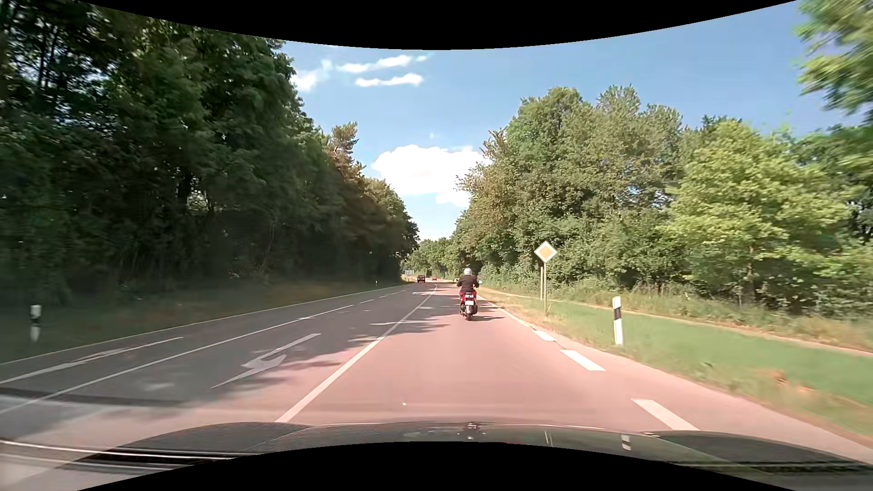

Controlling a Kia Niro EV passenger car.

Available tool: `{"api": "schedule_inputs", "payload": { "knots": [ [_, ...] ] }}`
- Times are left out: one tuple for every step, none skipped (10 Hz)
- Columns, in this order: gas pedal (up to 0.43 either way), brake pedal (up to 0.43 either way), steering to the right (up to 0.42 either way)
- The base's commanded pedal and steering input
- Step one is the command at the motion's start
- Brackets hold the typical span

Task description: Follow the waypoints while adhering to traffic rules and regulations

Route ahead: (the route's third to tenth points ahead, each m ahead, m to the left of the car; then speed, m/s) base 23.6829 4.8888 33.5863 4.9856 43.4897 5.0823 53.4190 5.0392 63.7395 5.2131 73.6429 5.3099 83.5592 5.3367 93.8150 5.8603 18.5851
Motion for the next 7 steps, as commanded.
{"api": "schedule_inputs", "payload": {
  "knots": [
    [0.24,0.012,-0.004],
    [0.24,0.012,-0.004],
    [0.24,0.012,-0.004],
    [0.24,0.012,-0.004],
    [0.24,0.012,-0.004],
    [0.24,0.012,-0.004],
    [0.24,0.006,-0.003]
  ]
}}
